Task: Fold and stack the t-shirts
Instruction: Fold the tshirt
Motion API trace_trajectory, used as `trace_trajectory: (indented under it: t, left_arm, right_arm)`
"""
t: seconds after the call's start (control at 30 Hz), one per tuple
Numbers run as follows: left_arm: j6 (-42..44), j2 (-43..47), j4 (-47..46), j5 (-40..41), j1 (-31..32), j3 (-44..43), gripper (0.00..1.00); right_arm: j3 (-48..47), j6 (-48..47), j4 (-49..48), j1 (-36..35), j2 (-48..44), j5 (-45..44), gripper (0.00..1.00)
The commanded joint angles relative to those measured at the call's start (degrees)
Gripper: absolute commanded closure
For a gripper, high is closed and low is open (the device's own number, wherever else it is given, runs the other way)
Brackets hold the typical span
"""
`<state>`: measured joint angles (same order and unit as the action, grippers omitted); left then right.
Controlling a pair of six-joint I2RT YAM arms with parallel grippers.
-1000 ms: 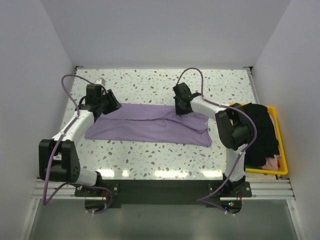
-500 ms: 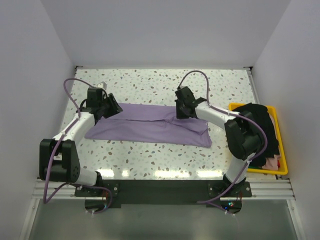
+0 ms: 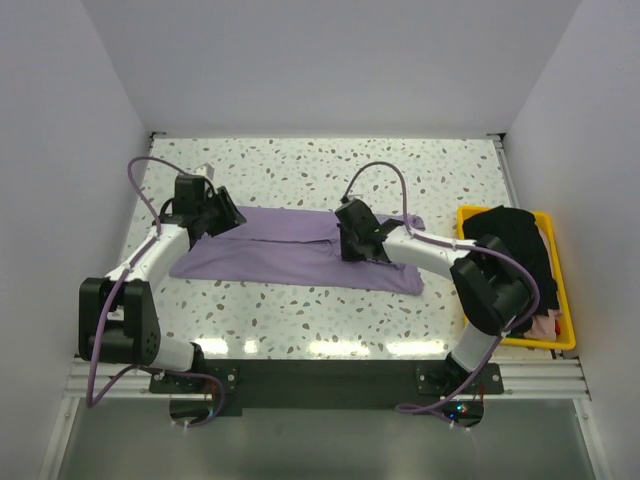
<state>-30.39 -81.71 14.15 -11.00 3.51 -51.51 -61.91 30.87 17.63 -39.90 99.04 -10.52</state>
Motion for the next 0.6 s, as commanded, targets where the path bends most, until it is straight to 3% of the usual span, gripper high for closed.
trace_trajectory:
  t: [0.0, 0.27, 0.43, 0.57]
  left_arm:
    - [1.04, 0.68, -2.90, -1.74, 0.27, 0.09, 0.54]
    - [1.04, 0.41, -2.99, -2.27, 0.45, 0.18, 0.54]
    - [1.21, 0.24, -3.08, -2.70, 0.71, 0.18, 0.54]
    - [1.56, -0.11, -2.99, -4.11, 1.41, -0.26, 0.54]
  right_arm:
    - [1.96, 4.01, -5.31, -3.33, -3.50, -4.32, 0.98]
    - [7.67, 7.62, -12.60, -7.82, -5.70, -9.25, 0.97]
    - [6.90, 7.01, -12.54, -8.26, -6.23, -9.69, 0.76]
    - [5.32, 5.87, -6.84, -8.18, -10.26, -12.40, 0.60]
